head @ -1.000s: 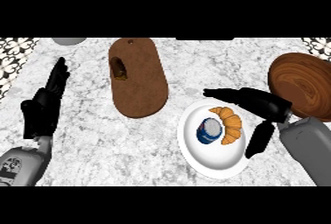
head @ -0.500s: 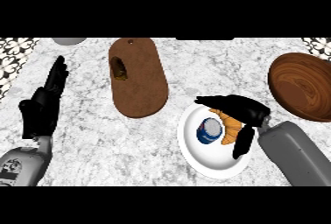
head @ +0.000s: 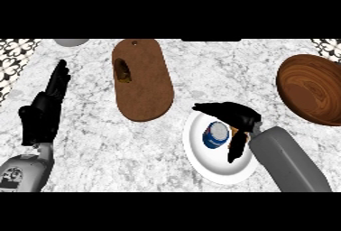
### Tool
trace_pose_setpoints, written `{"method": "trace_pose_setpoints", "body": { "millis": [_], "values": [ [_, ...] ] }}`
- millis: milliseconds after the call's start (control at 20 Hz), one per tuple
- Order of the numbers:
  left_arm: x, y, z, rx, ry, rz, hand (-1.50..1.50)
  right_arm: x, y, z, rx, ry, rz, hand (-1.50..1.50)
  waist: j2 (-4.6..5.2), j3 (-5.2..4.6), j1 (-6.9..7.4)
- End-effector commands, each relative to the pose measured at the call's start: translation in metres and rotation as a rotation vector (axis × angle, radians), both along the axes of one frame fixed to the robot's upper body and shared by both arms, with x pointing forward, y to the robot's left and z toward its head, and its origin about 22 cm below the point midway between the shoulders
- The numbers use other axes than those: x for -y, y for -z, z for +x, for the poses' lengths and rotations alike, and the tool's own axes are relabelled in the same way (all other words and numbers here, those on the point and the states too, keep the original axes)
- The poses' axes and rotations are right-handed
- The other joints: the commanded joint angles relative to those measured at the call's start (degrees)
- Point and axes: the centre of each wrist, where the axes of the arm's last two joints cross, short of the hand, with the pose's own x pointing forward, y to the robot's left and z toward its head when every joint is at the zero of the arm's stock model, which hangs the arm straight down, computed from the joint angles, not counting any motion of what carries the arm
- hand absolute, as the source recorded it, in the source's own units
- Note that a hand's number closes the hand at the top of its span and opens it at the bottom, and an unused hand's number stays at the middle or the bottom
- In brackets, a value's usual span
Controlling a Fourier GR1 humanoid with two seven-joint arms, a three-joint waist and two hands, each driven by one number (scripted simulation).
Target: Pick the can from the plate and place it in the bowl
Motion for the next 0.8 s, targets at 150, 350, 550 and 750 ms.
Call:
{"method": "trace_pose_setpoints", "body": {
  "millis": [150,350,550,750],
  "values": [
    [0.008,0.013,0.004,0.010,-0.004,0.007,0.00,-0.009,0.015,0.011,0.027,-0.065,-0.062,1.50,0.07,0.00,0.01],
    [-0.004,-0.001,0.015,0.004,-0.011,0.007,0.00,-0.020,0.043,-0.013,0.104,-0.094,-0.014,1.50,0.04,0.01,-0.24],
    [-0.018,-0.005,0.000,-0.002,0.001,0.008,0.00,-0.011,0.024,-0.002,0.098,-0.091,0.012,1.50,-0.07,0.00,-0.18],
    [-0.016,-0.007,-0.005,0.003,0.007,0.004,0.00,-0.015,0.035,-0.011,0.107,-0.102,0.060,1.50,-0.10,0.00,-0.19]
  ]
}}
